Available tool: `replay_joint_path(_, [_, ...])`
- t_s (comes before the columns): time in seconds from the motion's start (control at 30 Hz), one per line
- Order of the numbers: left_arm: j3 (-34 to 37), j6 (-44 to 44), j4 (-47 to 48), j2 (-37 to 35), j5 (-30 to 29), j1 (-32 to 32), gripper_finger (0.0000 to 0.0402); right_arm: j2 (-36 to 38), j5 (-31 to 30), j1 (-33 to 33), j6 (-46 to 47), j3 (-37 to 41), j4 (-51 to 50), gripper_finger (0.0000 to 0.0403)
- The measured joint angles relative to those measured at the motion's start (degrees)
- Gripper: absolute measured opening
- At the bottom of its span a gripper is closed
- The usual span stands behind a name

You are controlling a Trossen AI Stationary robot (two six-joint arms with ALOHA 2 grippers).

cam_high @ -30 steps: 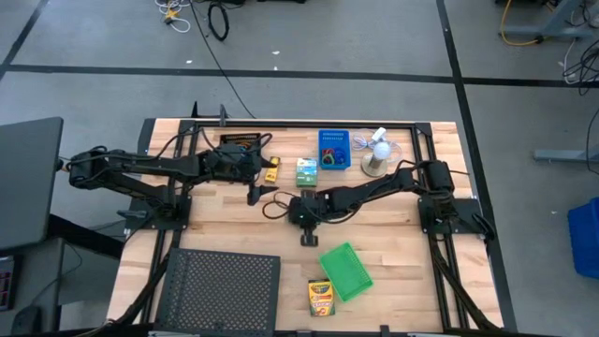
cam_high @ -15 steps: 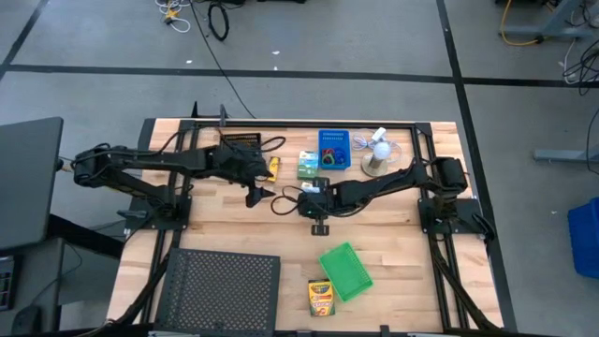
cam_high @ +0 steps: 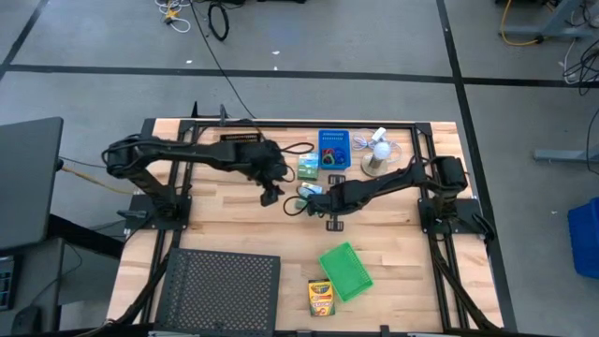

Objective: Pick & Place Office Desk Supplies
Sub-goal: Put the middle large crayon box into the green bin

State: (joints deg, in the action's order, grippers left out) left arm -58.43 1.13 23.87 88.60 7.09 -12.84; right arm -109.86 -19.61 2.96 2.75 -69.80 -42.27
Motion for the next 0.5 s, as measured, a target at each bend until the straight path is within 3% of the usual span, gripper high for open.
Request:
replay_joint_path(0.3, [-3.92,3.97,3.16,5.00,-0.05,0.04,0.0023,0.41,2.04,-2.68,-2.36,4.95,5.60,0.0003])
replay_joint_path(0.5, [-4.42,6.42,3.16,5.48,0.83,0.00,0.0005,0.87,2.92,-3.63,-5.33,5.84,8.38,0.0002])
